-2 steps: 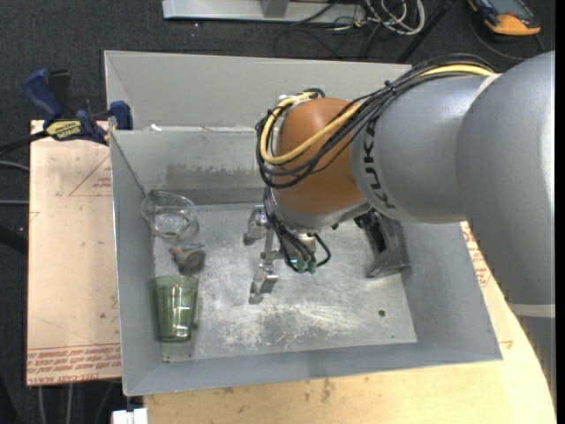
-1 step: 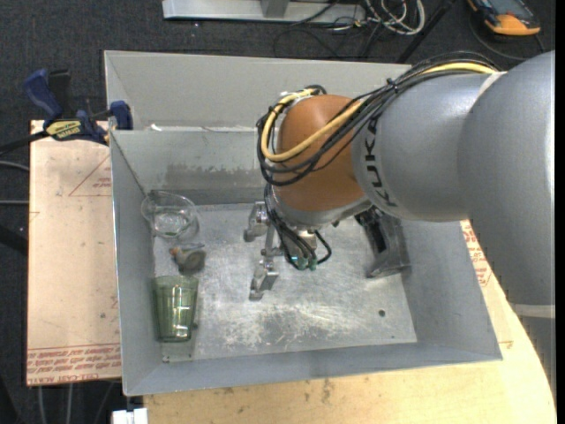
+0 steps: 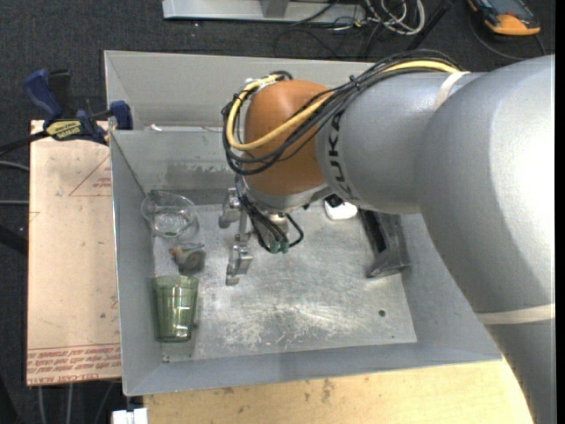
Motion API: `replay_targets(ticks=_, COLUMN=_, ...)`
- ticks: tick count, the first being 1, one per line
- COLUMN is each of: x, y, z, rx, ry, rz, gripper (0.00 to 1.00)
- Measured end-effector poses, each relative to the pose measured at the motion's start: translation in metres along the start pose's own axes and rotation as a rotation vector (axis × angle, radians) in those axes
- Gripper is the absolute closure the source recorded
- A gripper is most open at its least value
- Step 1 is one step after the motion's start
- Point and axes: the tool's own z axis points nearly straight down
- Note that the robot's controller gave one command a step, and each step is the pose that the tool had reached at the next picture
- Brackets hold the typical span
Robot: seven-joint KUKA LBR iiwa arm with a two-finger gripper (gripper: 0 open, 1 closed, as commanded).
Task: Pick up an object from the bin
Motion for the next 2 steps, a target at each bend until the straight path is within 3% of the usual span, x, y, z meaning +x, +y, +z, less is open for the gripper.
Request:
replay_targets(ticks=1, x=-0.023, y=0.028, z=-0.013, rx=-0.002, ry=0.006, rz=-0.076, gripper=0.0)
replay_targets(ticks=2, x=-0.04, y=0.048, z=-0.015, rx=-0.003, ry=-0.002, rz=-0.016, gripper=0.0)
